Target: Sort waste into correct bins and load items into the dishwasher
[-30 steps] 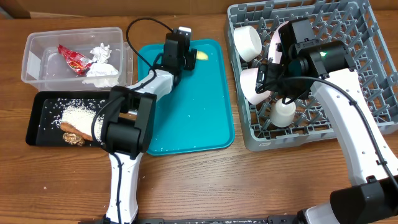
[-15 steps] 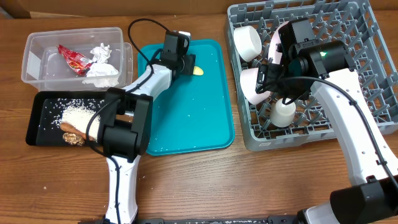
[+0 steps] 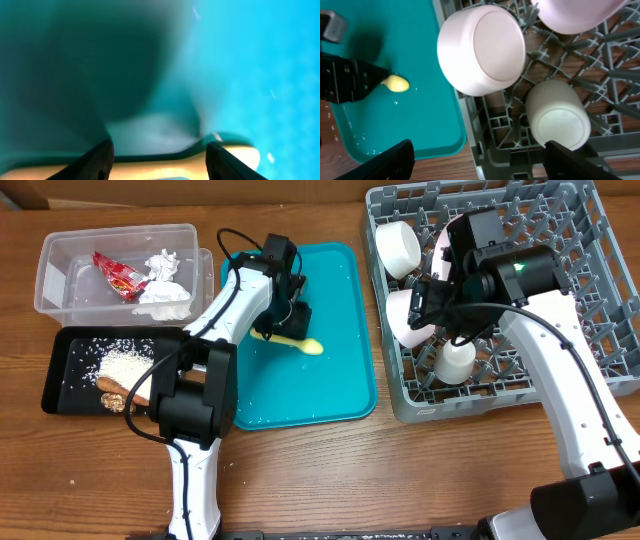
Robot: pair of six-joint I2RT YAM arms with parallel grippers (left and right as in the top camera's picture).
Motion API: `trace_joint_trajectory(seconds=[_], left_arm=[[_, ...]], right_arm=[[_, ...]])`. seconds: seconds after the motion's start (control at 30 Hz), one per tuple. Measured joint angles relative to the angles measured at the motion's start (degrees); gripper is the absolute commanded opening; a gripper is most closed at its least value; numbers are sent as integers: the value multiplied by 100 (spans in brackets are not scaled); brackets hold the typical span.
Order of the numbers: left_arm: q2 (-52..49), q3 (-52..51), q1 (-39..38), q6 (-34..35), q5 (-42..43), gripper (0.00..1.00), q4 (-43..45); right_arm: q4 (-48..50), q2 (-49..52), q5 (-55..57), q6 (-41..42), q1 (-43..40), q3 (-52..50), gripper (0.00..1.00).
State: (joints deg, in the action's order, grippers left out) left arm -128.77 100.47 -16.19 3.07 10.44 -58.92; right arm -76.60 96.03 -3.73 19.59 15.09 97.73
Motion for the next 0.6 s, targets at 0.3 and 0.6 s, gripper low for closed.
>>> trace_joint_trajectory(seconds=[0.3, 0.6], left_arm=[[0, 470, 85, 4, 212, 62, -1167], [20, 3956, 1224, 225, 358, 98, -2269]], right_arm=[[339, 0, -483, 11, 538, 0, 84], [1141, 402, -634, 234, 1711, 13, 80]])
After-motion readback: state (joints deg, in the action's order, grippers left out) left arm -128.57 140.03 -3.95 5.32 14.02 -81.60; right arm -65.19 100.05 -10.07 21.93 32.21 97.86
